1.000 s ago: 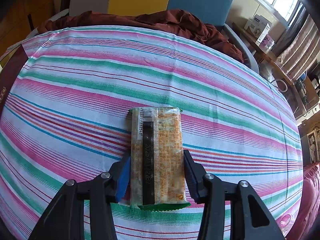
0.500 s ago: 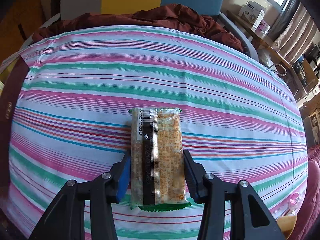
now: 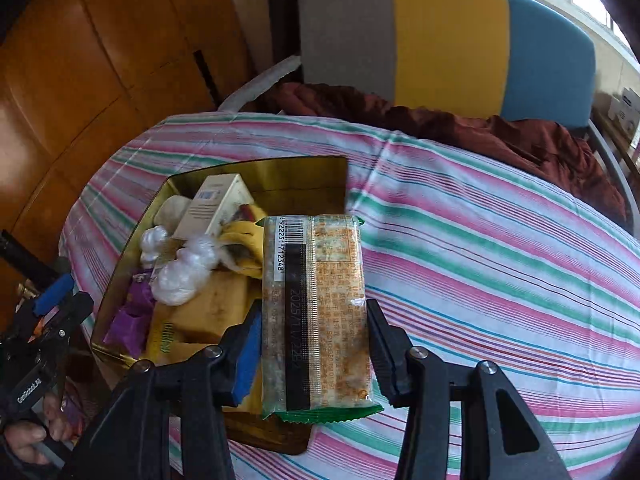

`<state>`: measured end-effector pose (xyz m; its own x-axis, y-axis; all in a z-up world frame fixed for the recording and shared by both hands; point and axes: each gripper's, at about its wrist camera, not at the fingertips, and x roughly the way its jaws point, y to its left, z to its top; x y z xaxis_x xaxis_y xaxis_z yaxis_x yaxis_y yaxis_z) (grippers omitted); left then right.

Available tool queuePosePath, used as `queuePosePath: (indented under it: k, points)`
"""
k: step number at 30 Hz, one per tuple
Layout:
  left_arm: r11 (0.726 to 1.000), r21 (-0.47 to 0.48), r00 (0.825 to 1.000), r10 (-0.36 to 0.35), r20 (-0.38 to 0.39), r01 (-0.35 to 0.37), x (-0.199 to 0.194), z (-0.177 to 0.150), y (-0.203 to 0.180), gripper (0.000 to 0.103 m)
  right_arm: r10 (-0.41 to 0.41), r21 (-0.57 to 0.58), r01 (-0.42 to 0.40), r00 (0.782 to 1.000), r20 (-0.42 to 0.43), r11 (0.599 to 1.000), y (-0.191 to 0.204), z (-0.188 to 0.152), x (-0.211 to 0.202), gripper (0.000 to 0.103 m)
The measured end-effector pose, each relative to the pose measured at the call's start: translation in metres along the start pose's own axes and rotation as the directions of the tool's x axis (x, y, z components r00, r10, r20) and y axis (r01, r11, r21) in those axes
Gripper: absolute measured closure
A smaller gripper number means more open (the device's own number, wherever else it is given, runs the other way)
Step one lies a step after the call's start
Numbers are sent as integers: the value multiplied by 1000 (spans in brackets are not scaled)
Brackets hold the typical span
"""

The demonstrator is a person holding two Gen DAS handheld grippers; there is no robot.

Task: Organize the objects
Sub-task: 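Carry the cracker packet into the gold tray and open the right gripper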

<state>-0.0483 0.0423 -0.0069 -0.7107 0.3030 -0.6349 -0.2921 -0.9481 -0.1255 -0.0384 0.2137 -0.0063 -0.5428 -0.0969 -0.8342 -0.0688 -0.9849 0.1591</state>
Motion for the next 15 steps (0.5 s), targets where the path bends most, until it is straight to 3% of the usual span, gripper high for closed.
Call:
queuePosePath:
  k: [8, 11, 14, 15]
  points:
    - [997, -46, 998, 56, 19, -55, -13, -7, 28, 1, -14, -15, 12, 994, -113, 1000, 40, 2, 58, 55]
    - [995, -67, 997, 74, 13, -73, -14, -8, 34, 0, -45, -33, 40, 989, -141, 999, 43, -2, 70, 53]
    - [991, -82, 995, 102, -6, -102, -13, -7, 36, 0, -61, -56, 55, 992, -114, 997, 44, -7, 66, 46]
    - [990, -87, 994, 107, -8, -107, -14, -6, 37, 0, -72, -63, 66, 992, -99, 996, 44, -9, 62, 40]
